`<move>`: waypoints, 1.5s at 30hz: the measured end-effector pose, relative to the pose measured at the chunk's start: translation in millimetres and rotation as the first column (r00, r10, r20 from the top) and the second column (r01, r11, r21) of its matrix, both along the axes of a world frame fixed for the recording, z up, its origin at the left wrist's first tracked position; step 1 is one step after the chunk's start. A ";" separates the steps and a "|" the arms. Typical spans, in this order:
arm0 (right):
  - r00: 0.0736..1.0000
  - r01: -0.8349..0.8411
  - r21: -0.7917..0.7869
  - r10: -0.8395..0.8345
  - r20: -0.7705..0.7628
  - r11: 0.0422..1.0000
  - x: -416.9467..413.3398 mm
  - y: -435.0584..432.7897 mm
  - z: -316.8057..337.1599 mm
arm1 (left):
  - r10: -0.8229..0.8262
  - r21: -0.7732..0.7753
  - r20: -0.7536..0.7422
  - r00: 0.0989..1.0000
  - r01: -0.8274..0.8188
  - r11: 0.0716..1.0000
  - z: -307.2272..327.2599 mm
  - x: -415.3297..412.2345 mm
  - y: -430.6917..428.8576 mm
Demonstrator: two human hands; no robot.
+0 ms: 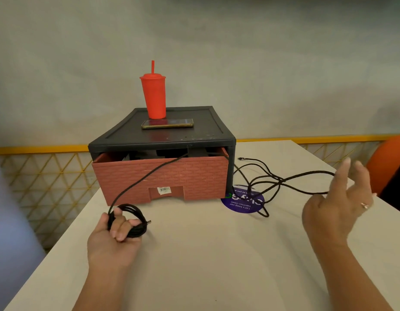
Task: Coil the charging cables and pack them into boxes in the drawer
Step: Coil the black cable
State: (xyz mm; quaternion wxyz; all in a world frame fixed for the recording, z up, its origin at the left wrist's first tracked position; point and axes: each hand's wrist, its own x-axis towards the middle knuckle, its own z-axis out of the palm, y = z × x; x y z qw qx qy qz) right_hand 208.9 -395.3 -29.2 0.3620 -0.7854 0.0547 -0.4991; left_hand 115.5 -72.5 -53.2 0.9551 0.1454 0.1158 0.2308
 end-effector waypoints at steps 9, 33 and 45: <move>0.785 -0.435 -0.642 -0.084 -0.614 0.632 -19.3 47.7 2.5 | -0.172 0.178 0.098 0.980 0.153 0.972 3.5 -1.0 -7.7; 0.936 -0.177 -0.683 0.335 0.105 0.709 -39.3 93.7 -5.9 | -0.685 0.412 -0.124 0.717 0.666 0.622 15.6 -9.3 -59.7; 0.872 -0.402 -0.713 0.479 -0.106 0.574 -42.3 106.8 -16.9 | -0.787 0.416 0.298 0.541 0.668 0.617 0.5 -3.7 -53.6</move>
